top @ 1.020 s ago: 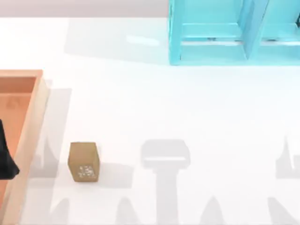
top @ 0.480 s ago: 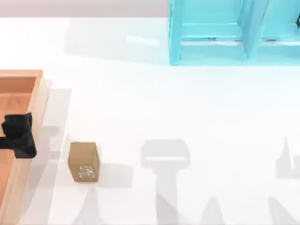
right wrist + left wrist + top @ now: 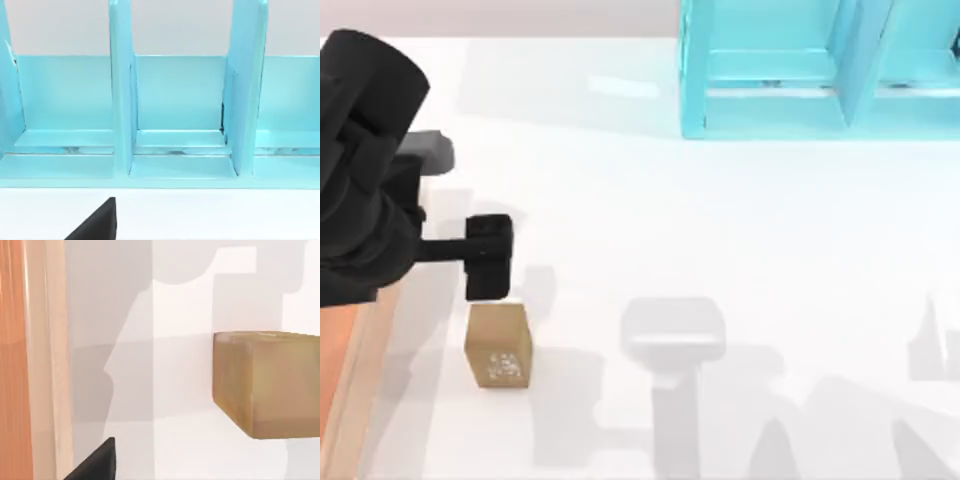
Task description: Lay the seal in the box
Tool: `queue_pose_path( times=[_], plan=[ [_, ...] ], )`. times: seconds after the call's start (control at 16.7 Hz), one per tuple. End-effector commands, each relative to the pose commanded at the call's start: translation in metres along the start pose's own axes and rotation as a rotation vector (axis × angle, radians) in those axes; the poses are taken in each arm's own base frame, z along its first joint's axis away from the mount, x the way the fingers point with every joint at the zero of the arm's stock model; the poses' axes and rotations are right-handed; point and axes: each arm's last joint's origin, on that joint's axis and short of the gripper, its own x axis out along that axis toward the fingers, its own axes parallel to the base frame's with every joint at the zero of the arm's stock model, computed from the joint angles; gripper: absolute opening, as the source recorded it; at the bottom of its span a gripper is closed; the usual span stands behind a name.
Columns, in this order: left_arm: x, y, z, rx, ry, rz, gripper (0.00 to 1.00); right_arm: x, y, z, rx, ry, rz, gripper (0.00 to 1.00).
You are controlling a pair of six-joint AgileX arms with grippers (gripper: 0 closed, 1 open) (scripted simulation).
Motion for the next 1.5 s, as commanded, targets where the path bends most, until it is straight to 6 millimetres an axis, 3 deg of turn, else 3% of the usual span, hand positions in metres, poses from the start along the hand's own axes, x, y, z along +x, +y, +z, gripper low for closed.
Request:
queue_pose_path(
  times=[0.24, 0.42, 0.9, 1.32, 1.5],
  plan=[
    [0.018, -0.034, 0.029, 0.001, 0.192, 0.066, 1.00, 0.000, 0.000, 0.000, 0.000, 0.000, 0.000, 1.00],
    [0.027, -0.049, 0.039, 0.003, 0.259, 0.097, 1.00, 0.000, 0.000, 0.000, 0.000, 0.000, 0.000, 1.00],
    [0.032, -0.049, 0.039, 0.002, 0.268, 0.101, 1.00, 0.000, 0.000, 0.000, 0.000, 0.000, 0.000, 1.00],
    [0.106, -0.044, 0.022, 0.003, 0.256, 0.095, 1.00, 0.000, 0.000, 0.000, 0.000, 0.000, 0.000, 1.00],
    [0.123, -0.041, 0.014, 0.004, 0.267, 0.100, 1.00, 0.000, 0.000, 0.000, 0.000, 0.000, 0.000, 1.00]
  ],
)
